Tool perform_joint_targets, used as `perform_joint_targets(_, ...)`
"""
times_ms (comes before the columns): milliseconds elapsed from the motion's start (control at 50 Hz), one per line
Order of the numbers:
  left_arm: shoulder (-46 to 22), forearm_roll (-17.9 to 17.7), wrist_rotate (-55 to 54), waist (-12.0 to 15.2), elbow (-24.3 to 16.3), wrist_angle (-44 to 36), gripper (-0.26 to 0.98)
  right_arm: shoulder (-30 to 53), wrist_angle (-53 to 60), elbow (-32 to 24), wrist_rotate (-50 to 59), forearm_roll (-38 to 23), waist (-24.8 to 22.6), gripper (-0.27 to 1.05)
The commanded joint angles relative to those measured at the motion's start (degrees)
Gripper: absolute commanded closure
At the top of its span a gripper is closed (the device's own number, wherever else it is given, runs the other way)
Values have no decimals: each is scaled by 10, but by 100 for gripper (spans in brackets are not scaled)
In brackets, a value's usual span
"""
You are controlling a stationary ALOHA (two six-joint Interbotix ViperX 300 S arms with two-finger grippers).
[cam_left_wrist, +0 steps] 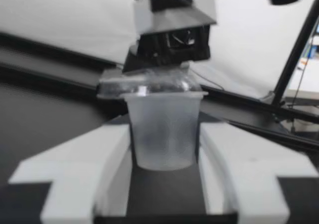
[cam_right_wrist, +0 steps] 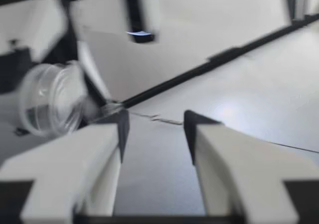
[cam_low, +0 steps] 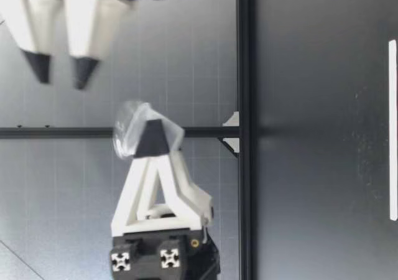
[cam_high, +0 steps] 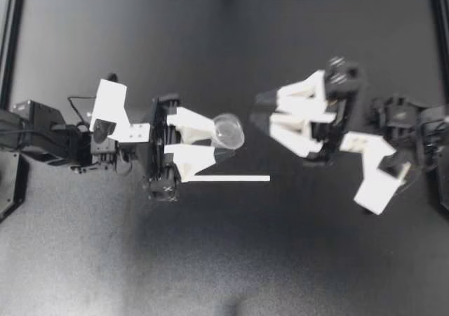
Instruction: Pick up the plastic cup and open its lid.
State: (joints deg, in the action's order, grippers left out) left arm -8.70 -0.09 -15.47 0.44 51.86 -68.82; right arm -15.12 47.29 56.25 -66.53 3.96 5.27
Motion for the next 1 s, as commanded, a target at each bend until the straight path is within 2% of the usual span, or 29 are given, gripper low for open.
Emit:
perform_joint_targets(0,16,0,4,1,-3,-2,56,-11,6,2,6,3,4,26)
perform_joint_targets(200,29,4,30,2,6,-2,56,2,1,11,76,9,-25,27)
perform_joint_targets(500,67,12,85,1,41,-1,55,9,-55,11,422,6,-48,27)
perform_joint_targets(700,70,18,89,2,57,-1,54,7,-76,24,563,2,-49,27)
perform_joint_targets(980,75,22,91,1,59,-1,31,0,-78,26,617,2,-49,27)
